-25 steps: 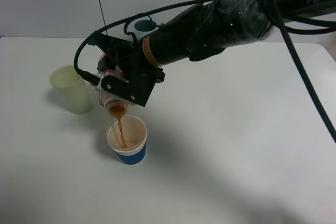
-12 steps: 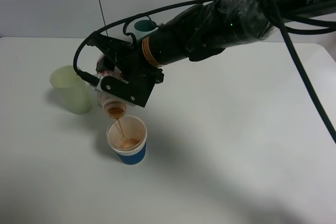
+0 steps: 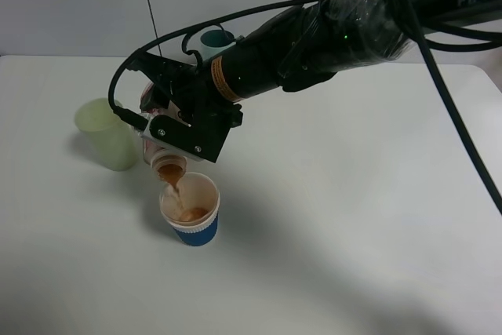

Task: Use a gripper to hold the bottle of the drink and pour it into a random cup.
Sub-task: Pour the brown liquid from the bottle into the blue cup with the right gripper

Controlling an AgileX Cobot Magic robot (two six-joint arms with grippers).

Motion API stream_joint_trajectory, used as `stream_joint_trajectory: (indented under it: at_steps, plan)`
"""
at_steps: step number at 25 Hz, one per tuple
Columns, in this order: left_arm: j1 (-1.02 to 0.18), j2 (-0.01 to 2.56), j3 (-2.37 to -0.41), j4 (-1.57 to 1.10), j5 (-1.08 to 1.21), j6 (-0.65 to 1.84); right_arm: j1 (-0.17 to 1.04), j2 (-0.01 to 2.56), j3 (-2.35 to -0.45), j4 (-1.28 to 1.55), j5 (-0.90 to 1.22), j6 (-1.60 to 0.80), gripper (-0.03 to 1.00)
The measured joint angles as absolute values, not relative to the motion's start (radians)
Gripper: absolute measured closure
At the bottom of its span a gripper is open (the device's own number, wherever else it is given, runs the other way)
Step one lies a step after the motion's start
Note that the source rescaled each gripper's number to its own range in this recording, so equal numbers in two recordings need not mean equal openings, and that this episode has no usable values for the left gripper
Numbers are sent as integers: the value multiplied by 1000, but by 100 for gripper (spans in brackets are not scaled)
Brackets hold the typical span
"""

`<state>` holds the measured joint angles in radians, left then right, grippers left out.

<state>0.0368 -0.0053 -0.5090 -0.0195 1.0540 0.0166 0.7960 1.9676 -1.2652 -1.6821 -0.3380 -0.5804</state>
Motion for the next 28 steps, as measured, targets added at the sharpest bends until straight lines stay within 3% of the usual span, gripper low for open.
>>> stream_joint_trajectory:
  at_steps: [28]
  plan:
    - [37, -5, -509, -19, 1054, 17, 783, 1968, -1265, -1718, -323, -624, 94]
